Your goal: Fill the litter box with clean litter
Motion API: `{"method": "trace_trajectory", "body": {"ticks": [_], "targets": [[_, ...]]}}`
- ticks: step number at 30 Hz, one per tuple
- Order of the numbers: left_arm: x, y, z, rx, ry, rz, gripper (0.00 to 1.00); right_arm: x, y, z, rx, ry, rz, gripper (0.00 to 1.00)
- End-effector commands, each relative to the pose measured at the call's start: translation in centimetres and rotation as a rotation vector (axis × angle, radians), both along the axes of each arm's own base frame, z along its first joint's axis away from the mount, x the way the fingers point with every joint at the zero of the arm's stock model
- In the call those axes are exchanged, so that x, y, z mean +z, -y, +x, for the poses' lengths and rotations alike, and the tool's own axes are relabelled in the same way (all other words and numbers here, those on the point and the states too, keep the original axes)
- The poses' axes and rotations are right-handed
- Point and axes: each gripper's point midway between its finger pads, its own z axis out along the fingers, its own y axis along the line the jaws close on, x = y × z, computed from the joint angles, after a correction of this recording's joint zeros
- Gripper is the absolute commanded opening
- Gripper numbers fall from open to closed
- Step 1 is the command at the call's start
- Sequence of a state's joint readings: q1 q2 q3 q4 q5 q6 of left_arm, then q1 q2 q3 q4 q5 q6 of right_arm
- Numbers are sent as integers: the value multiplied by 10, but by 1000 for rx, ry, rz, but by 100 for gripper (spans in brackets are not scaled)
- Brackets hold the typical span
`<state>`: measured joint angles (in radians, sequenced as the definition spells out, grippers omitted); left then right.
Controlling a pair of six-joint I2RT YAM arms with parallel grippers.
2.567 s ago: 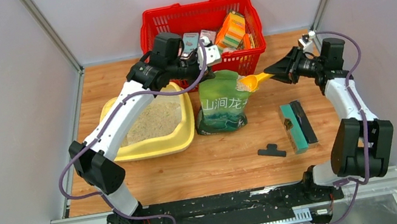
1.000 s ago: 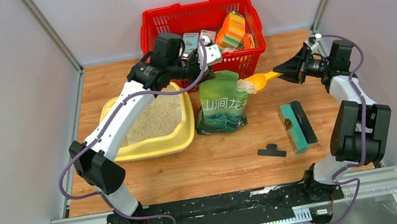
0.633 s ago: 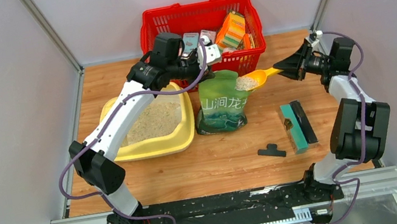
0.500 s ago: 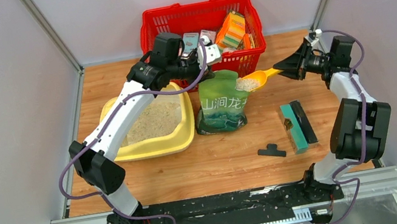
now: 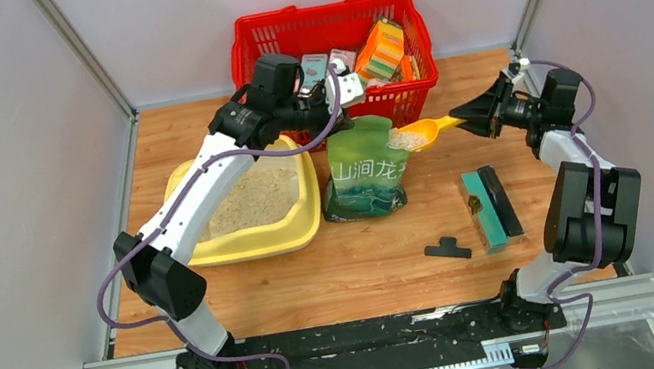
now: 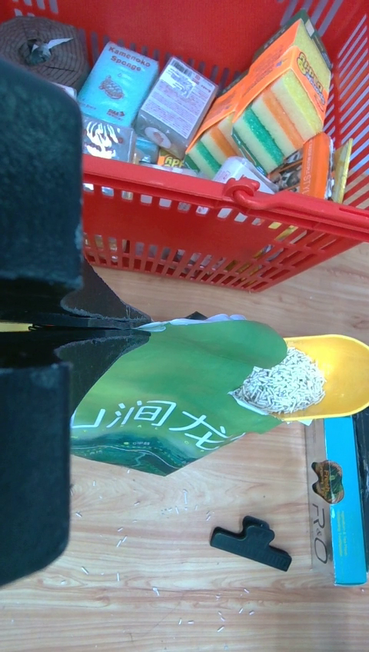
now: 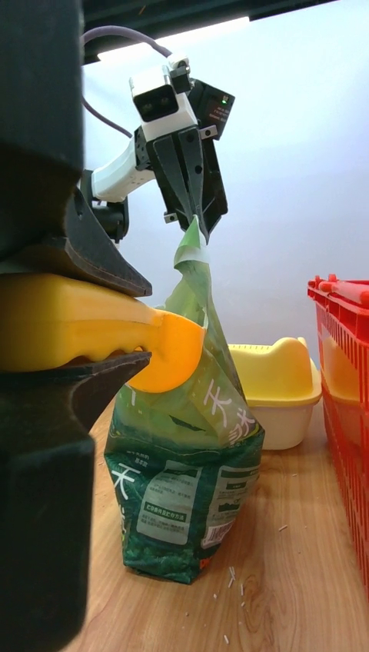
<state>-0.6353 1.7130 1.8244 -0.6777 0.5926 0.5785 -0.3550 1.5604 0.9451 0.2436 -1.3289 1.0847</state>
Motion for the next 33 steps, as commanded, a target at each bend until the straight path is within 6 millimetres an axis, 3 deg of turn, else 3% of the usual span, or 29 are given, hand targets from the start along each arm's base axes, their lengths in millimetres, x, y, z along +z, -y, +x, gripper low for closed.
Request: {"method": "trace_trajectory", "body": {"ticks": [1,16,24,33], "targets": [[80,-7,-2,-2,206,-133,0,16,3,8,-40,76,-19,0],[75,-11,1,17,220,-112,0,44,21,8,-59,133,-55,0],[74,-10,3,20,214,-116,0,40,22,4,-57,116,-58,0],[71,-9,5,21,219,-105,0,51,25,4,-66,131,-58,0]]}}
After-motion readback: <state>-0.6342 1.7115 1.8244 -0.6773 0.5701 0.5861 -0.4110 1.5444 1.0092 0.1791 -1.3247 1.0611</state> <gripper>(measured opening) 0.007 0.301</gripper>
